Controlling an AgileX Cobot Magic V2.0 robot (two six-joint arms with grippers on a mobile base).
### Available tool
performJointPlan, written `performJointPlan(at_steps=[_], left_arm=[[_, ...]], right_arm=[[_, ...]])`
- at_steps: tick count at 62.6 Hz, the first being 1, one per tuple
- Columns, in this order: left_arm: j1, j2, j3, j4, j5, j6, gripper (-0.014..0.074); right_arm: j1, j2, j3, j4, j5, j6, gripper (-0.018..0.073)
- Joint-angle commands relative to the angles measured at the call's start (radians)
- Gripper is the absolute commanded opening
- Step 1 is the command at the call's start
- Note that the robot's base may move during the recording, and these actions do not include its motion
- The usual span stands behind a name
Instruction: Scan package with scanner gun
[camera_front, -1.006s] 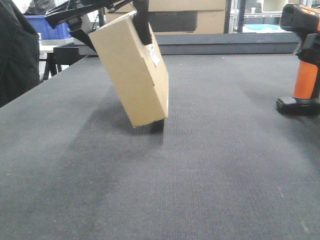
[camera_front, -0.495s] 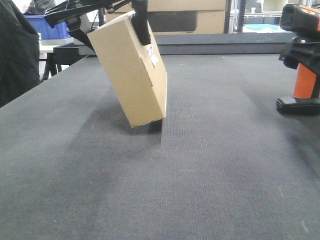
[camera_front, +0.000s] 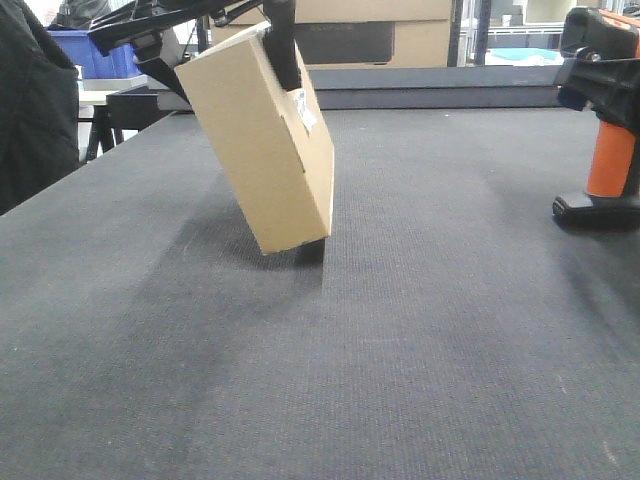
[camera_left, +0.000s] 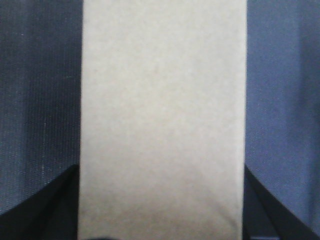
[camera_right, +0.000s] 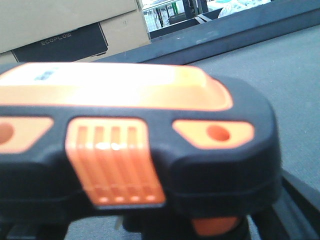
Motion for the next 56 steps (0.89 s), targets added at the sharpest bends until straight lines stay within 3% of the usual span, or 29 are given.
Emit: performJointPlan(at_steps=[1,11,17,36,41,47,56], left_arm=[[-0.002,-0.011,-0.003,0.0,-0.017,-0.003,-0.0111],[-0.002,-0.011,-0.003,0.0,-0.017,-0.003,-0.0111],[-0.002,-0.011,-0.003,0.0,-0.017,-0.003,-0.0111],[-0.002,-0.011,-0.003,0.0,-0.017,-0.003,-0.0111],[-0.002,-0.011,-0.003,0.0,-0.017,-0.003,-0.0111],[-0.002,-0.011,-0.003,0.0,-0.017,-0.003,-0.0111],[-0.002,-0.011,-0.003,0.0,-0.017,-0.003,-0.0111]], right_arm=[[0.0,0.002,-0.007,0.014,-0.016,0.001,0.0559],[0.0,0.017,-0.007,0.038,-0.013,0.001,0.0557],[0.0,0.018,-0.007,0.045,-0.013,0.001,0.0493],[0.0,0.018,-0.007,0.045,-0.013,0.001,-0.0055],[0.0,0.018,-0.007,0.045,-0.013,0.001,-0.0163],[0.0,0.018,-0.007,0.021,-0.04,0.001,-0.0167],[0.0,-0.009,-0.007,-0.153,-0.083,-0.021,-0.0167]])
